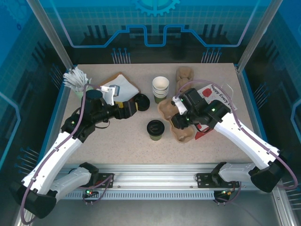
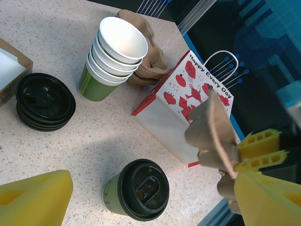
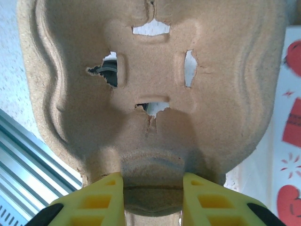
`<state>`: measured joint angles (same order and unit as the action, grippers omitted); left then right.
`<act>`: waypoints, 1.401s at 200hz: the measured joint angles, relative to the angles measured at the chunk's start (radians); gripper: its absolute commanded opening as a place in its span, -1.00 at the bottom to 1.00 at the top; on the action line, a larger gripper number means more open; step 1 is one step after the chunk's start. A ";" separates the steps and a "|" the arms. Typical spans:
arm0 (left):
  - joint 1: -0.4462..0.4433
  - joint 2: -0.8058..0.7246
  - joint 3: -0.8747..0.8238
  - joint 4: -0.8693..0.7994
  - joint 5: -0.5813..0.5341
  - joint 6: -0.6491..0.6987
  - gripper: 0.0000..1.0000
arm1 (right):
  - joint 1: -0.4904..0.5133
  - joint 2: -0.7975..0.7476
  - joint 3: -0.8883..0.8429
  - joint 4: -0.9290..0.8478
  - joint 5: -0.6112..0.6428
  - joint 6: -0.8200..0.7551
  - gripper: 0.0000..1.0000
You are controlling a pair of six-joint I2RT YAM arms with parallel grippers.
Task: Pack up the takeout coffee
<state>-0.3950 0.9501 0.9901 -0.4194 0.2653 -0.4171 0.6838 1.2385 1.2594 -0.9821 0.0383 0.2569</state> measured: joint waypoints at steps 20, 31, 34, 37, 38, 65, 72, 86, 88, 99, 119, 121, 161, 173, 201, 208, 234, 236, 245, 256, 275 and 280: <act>0.000 0.002 0.000 0.000 -0.007 0.000 0.81 | -0.038 0.001 -0.093 0.013 -0.022 0.004 -0.45; 0.000 0.003 0.000 0.003 -0.007 0.000 0.81 | -0.059 0.002 -0.139 0.020 -0.027 0.006 -0.45; 0.000 0.004 0.000 0.004 -0.007 0.000 0.81 | -0.064 0.004 -0.150 0.021 -0.029 0.008 -0.45; 0.000 0.005 0.000 0.005 -0.007 0.000 0.81 | -0.066 0.005 -0.156 0.023 -0.031 0.008 -0.45; 0.000 0.005 0.000 0.006 -0.007 0.000 0.81 | -0.069 0.006 -0.161 0.024 -0.031 0.008 -0.45; 0.000 0.017 0.000 0.008 -0.007 0.000 0.81 | -0.096 0.041 -0.210 0.064 -0.045 0.008 -0.45; 0.000 0.020 0.000 0.008 -0.007 0.000 0.81 | -0.103 0.055 -0.214 0.075 -0.048 0.007 -0.45; 0.000 0.024 0.000 0.008 -0.007 0.000 0.81 | -0.124 0.088 -0.214 0.097 -0.051 0.003 -0.45; 0.000 0.024 0.000 0.008 -0.007 0.000 0.81 | -0.128 0.093 -0.214 0.101 -0.051 0.003 -0.45; 0.000 0.024 0.000 0.008 -0.007 0.000 0.81 | -0.151 0.116 -0.214 0.118 -0.049 -0.005 -0.45; 0.000 0.024 0.000 0.008 -0.007 0.000 0.81 | -0.201 0.153 -0.211 0.132 -0.036 -0.024 -0.45; 0.000 0.024 0.000 0.008 -0.007 0.000 0.81 | -0.205 0.155 -0.211 0.132 -0.034 -0.026 -0.45; 0.000 0.024 -0.006 0.008 -0.011 0.004 0.81 | -0.261 0.188 -0.173 0.150 0.008 -0.053 -0.45; 0.000 0.024 -0.012 0.010 -0.014 0.005 0.81 | -0.244 0.212 -0.158 0.170 0.005 -0.053 -0.43; 0.000 0.026 -0.019 0.013 -0.017 0.005 0.81 | -0.189 0.314 -0.137 0.224 0.002 -0.052 -0.37; 0.000 0.026 -0.019 0.013 -0.018 0.005 0.81 | -0.179 0.340 -0.137 0.236 0.002 -0.051 -0.35; 0.000 0.026 -0.019 0.014 -0.018 0.005 0.81 | -0.167 0.401 -0.137 0.262 -0.004 -0.048 -0.26; 0.000 0.026 -0.019 0.014 -0.017 0.005 0.81 | -0.167 0.403 -0.137 0.264 -0.005 -0.048 -0.25; 0.000 0.026 -0.019 0.014 -0.018 0.005 0.81 | -0.167 0.406 -0.137 0.269 -0.010 -0.048 -0.16; 0.000 0.026 -0.019 0.014 -0.018 0.005 0.81 | -0.167 0.406 -0.135 0.273 -0.019 -0.047 -0.02; 0.000 0.026 -0.019 0.015 -0.018 0.005 0.81 | -0.167 0.400 -0.132 0.277 -0.031 -0.044 0.20; 0.000 0.026 -0.019 0.015 -0.018 0.005 0.81 | -0.167 0.395 -0.132 0.275 -0.032 -0.047 0.24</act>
<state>-0.3950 0.9764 0.9710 -0.4042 0.2478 -0.4126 0.5171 1.6337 1.1275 -0.7071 0.0067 0.2096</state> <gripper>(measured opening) 0.904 0.565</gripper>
